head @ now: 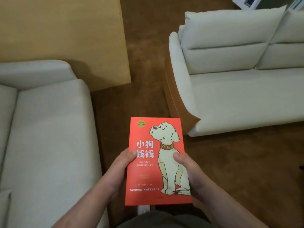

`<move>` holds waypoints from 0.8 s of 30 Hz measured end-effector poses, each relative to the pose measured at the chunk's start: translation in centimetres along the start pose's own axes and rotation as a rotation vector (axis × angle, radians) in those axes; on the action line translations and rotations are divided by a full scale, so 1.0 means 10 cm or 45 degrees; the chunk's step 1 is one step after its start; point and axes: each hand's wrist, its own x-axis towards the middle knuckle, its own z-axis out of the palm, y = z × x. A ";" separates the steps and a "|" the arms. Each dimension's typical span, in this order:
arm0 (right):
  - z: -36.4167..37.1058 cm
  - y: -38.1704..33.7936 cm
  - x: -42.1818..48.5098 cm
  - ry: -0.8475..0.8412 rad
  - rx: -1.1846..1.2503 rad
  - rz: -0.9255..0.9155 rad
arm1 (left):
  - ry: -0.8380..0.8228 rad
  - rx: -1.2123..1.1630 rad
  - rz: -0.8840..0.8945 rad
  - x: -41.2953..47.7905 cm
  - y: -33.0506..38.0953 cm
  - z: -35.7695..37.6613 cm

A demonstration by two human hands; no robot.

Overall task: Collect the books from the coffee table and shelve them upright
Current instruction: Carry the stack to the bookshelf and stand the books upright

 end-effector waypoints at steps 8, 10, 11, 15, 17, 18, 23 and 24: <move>-0.25 -1.23 1.01 -0.149 -0.054 -0.084 | -0.007 0.084 0.040 1.18 1.01 0.05; -0.31 -1.56 1.20 -0.161 -0.036 -0.076 | -0.013 0.084 0.041 1.42 1.31 0.10; -0.33 -1.73 1.30 -0.172 -0.042 -0.067 | -0.018 0.060 0.047 1.52 1.42 0.12; -0.34 -2.25 1.64 -0.187 -0.058 -0.072 | -0.018 0.003 0.049 1.89 1.83 0.14; -0.33 -2.46 1.83 -0.165 -0.090 -0.072 | -0.030 0.056 0.024 2.16 2.10 0.09; -0.33 -2.56 1.94 -0.155 -0.106 -0.079 | -0.049 0.067 0.006 2.31 2.23 0.04; -0.26 -3.13 2.63 -0.067 -0.119 -0.077 | -0.095 0.032 -0.019 2.96 2.83 -0.14; -0.23 -3.25 2.77 -0.055 -0.115 -0.080 | -0.085 0.035 -0.014 3.09 2.97 -0.18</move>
